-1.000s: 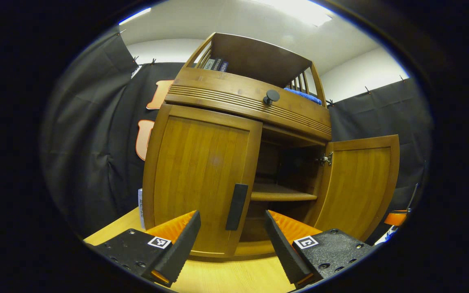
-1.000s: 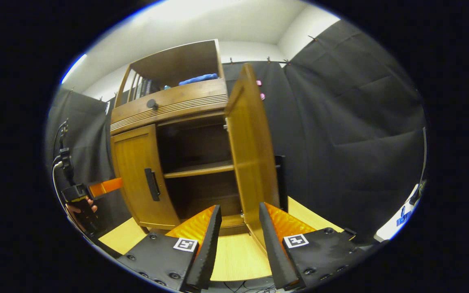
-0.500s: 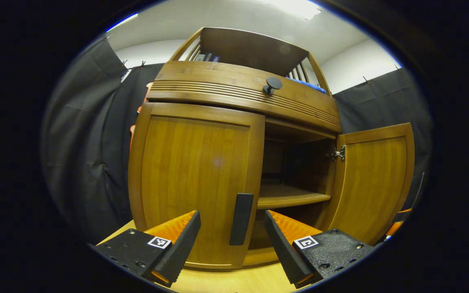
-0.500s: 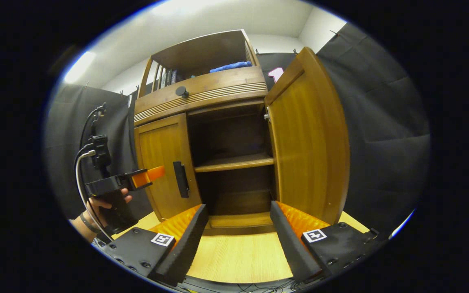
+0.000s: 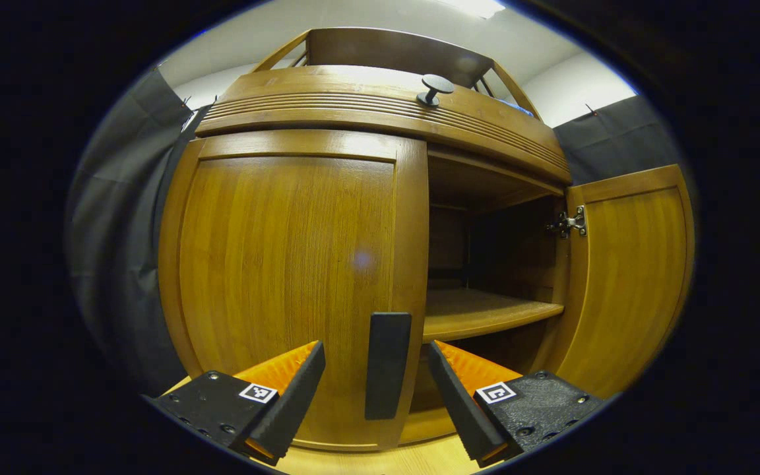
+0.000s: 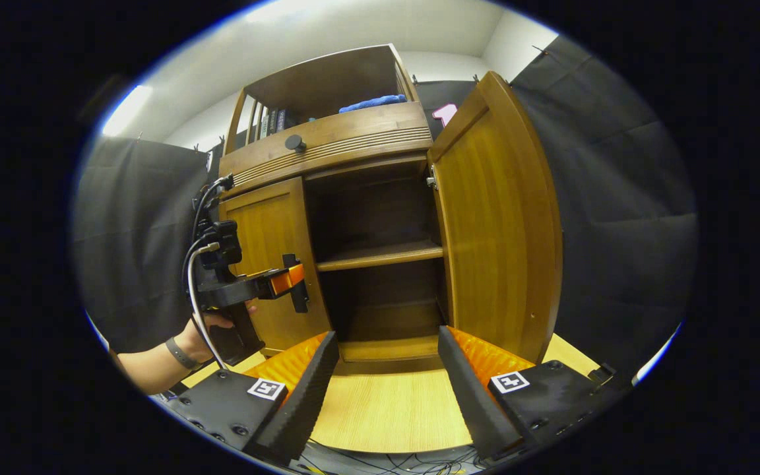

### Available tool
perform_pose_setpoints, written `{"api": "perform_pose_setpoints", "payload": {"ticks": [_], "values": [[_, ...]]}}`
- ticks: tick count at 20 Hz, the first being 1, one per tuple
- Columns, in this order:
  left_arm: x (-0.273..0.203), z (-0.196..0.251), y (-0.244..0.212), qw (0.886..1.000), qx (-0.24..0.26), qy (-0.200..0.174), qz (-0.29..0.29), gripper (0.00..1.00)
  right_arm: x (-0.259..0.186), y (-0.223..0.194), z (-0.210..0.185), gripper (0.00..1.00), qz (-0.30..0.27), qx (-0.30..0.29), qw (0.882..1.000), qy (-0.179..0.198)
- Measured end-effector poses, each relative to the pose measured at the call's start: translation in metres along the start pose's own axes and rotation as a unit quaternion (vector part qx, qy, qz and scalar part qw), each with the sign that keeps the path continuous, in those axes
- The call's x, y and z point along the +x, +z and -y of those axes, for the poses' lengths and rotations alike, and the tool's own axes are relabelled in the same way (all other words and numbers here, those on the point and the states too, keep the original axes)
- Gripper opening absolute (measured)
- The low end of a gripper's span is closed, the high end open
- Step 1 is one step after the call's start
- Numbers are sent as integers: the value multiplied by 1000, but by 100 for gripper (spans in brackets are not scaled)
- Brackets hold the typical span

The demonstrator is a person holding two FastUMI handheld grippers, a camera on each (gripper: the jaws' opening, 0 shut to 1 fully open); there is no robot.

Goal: Open the right door of the double-door shoe cabinet with the right hand, and open the left door with the left hand.

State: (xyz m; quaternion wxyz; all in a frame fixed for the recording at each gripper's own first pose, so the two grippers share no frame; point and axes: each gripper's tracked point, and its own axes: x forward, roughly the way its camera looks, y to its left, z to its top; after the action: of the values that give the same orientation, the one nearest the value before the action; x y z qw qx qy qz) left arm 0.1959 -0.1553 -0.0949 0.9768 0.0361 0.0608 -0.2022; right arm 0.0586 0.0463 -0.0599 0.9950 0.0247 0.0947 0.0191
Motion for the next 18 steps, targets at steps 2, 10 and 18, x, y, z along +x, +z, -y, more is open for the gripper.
{"api": "perform_pose_setpoints", "payload": {"ticks": [2,10,18], "values": [[12,-3,-1,1000,-2,4,-3,92,-2,0,4,98,0,3,1000,-9],[24,-12,-13,999,9,26,-18,86,5,2,11,98,1,5,1000,-18],[26,10,-22,998,-42,-34,-35,32,11,1,9,98,0,4,1000,-11]]}}
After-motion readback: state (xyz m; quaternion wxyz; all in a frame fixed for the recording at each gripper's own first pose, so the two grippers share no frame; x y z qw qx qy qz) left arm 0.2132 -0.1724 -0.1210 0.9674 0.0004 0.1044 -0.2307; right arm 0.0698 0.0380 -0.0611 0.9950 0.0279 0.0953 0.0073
